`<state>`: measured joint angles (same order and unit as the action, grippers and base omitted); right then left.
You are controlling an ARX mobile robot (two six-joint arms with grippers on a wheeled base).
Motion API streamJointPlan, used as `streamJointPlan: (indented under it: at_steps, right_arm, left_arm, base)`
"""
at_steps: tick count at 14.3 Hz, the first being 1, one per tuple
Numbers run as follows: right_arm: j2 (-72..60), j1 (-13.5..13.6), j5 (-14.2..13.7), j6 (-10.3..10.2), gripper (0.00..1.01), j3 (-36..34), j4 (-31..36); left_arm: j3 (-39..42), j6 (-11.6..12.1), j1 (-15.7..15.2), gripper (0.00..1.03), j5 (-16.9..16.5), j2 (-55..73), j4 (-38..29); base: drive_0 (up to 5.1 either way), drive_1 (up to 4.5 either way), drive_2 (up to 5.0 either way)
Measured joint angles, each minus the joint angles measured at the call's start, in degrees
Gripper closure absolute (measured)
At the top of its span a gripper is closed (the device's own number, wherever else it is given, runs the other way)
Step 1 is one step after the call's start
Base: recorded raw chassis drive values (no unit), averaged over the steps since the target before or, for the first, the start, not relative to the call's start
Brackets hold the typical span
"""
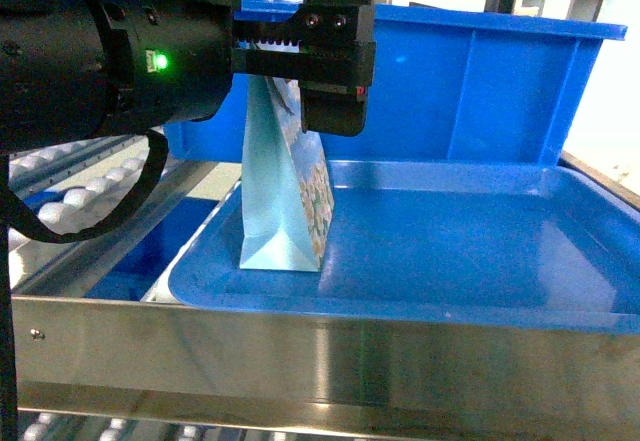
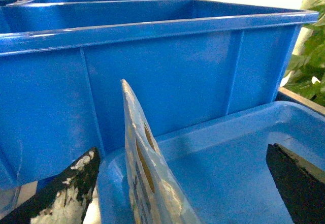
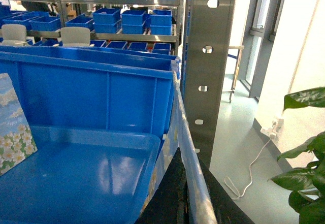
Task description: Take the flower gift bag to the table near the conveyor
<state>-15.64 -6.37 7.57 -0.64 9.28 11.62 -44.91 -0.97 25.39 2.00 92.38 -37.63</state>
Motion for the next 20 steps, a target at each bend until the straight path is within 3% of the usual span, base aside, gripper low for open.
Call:
streamJointPlan:
  at_steps: [9,12,18,20]
  right_arm:
    - [0.0,0.0,0.02,0.0,0.99,0.0,0.0]
    - [0.0,0.0,0.02,0.0,0.99,0.0,0.0]
    - [0.0,0.0,0.0,0.0,0.99,0.0,-0.02]
    - [0.0,0.0,0.0,0.0,0.99,0.0,0.0]
  left_arm:
    - [-0.98,0.09,0.79,1.02,2.49,1.86,0.33]
    - [-1.05,1.57,1.79,1.01,5.44,1.86,-0.68]
    - [0.26,7.3,2.49,1.01,12.15,-1.03,-5.77]
    - [2.99,7.45,1.55,1.01,12.83,-5.55,-6.16]
  base:
    - [0.0,0.0,0.0]
    - [0.0,0.0,0.0]
    - [0.0,0.0,0.0]
    - [0.0,0.0,0.0]
